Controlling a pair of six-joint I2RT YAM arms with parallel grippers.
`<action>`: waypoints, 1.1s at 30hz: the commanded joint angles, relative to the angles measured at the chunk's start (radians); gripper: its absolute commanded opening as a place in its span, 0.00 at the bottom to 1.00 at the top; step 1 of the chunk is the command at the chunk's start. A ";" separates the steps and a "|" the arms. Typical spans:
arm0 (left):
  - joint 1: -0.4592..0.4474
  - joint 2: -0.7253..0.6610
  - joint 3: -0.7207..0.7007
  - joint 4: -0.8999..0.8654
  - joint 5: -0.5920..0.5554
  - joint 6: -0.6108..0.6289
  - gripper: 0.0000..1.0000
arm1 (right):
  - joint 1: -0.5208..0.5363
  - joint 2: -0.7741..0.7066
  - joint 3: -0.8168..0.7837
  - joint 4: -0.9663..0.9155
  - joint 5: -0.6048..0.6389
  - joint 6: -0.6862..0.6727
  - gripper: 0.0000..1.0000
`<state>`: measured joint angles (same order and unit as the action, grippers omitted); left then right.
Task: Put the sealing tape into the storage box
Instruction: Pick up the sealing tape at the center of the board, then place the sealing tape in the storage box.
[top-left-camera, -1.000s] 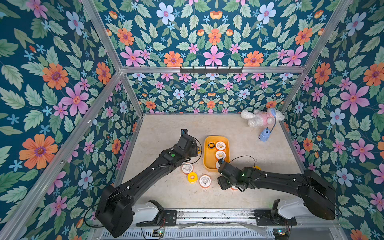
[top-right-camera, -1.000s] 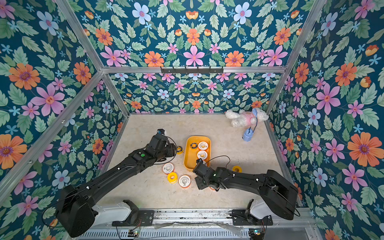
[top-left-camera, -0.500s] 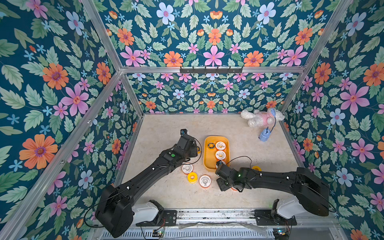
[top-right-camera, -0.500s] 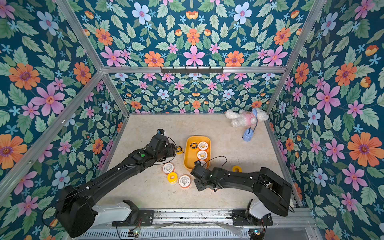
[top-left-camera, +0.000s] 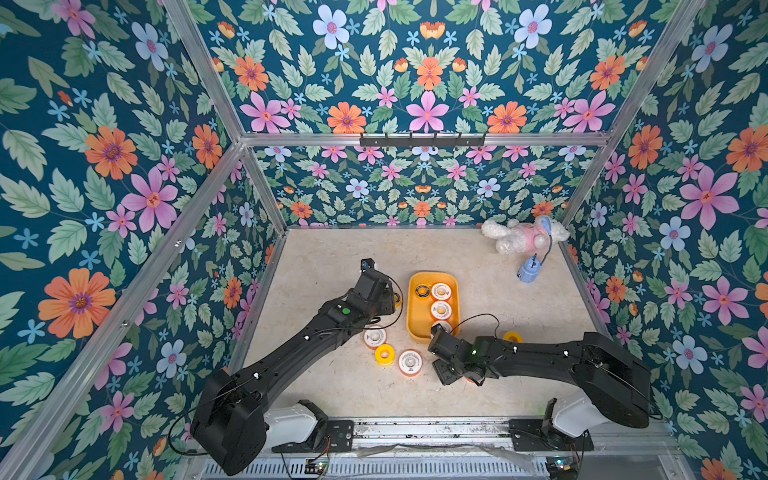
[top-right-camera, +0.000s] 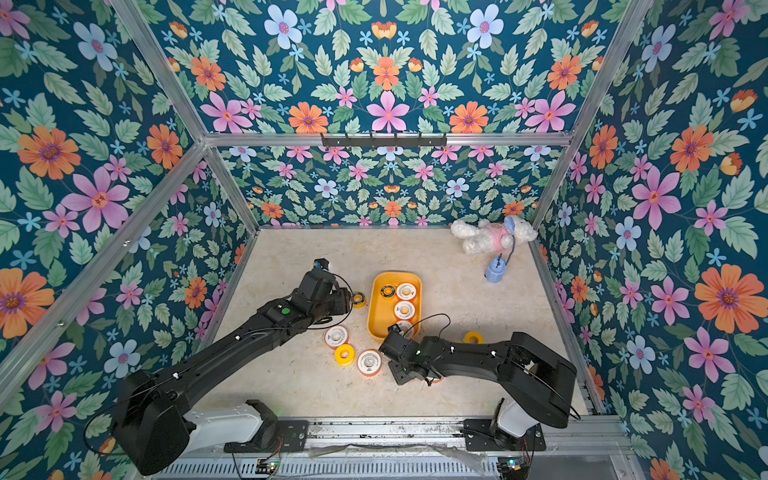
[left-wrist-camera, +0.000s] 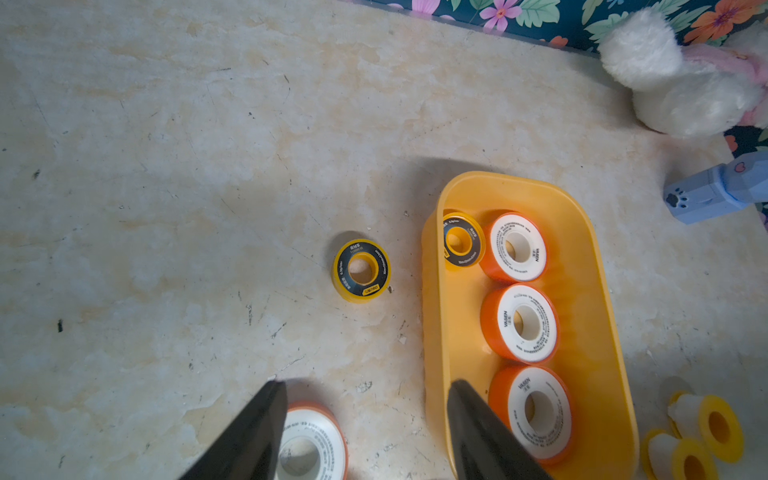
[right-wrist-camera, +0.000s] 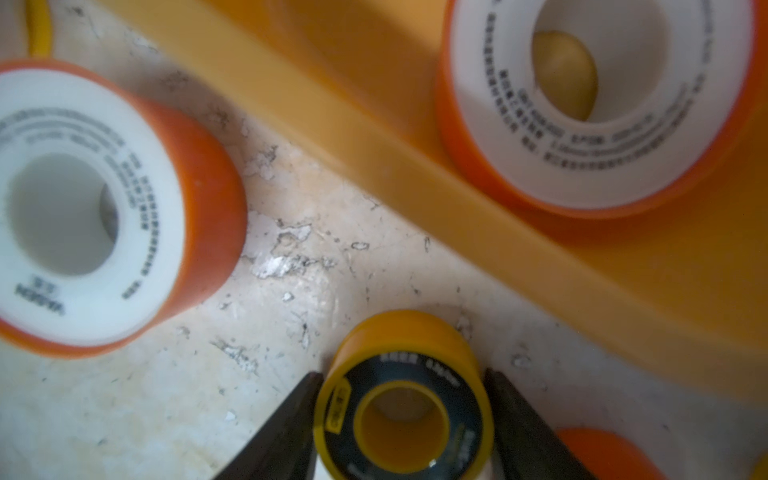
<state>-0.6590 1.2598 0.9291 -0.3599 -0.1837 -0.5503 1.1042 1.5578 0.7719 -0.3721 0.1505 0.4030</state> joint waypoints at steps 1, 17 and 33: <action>0.001 -0.006 0.001 -0.004 -0.014 -0.010 0.67 | 0.002 0.005 0.008 -0.019 0.012 0.009 0.62; 0.001 -0.012 0.004 -0.008 -0.022 -0.010 0.67 | 0.002 -0.206 -0.011 0.129 -0.165 0.013 0.51; 0.002 -0.019 0.008 -0.006 -0.014 -0.010 0.67 | -0.263 -0.196 0.124 0.346 -0.367 -0.009 0.51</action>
<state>-0.6575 1.2434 0.9318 -0.3603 -0.1883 -0.5587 0.8722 1.3388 0.8761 -0.0883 -0.1703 0.3988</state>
